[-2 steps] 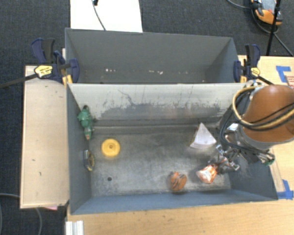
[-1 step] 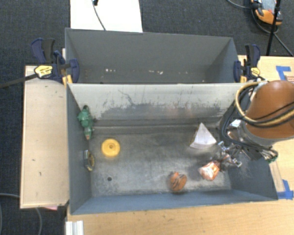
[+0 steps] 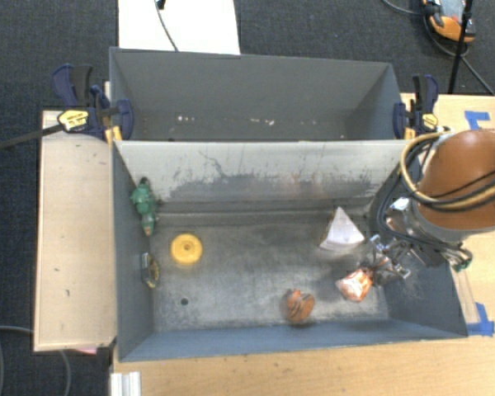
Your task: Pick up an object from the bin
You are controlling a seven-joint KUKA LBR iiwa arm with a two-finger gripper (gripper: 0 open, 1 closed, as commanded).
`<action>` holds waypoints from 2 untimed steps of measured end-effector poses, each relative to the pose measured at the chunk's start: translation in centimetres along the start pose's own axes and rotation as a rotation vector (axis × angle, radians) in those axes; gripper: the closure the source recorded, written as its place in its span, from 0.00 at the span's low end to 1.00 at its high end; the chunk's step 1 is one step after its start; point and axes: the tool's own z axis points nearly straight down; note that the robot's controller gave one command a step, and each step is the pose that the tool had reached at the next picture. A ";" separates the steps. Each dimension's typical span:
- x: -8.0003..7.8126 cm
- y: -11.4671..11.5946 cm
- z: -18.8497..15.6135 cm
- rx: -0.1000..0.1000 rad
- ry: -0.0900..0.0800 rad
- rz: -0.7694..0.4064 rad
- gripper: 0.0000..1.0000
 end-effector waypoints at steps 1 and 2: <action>-0.1 0.0 -1.0 0.002 -0.002 0.002 1.00; -0.1 0.0 -1.5 0.002 -0.002 0.002 1.00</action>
Offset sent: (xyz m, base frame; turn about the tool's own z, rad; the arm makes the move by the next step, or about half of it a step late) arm -0.0001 -0.0001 0.0079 0.0000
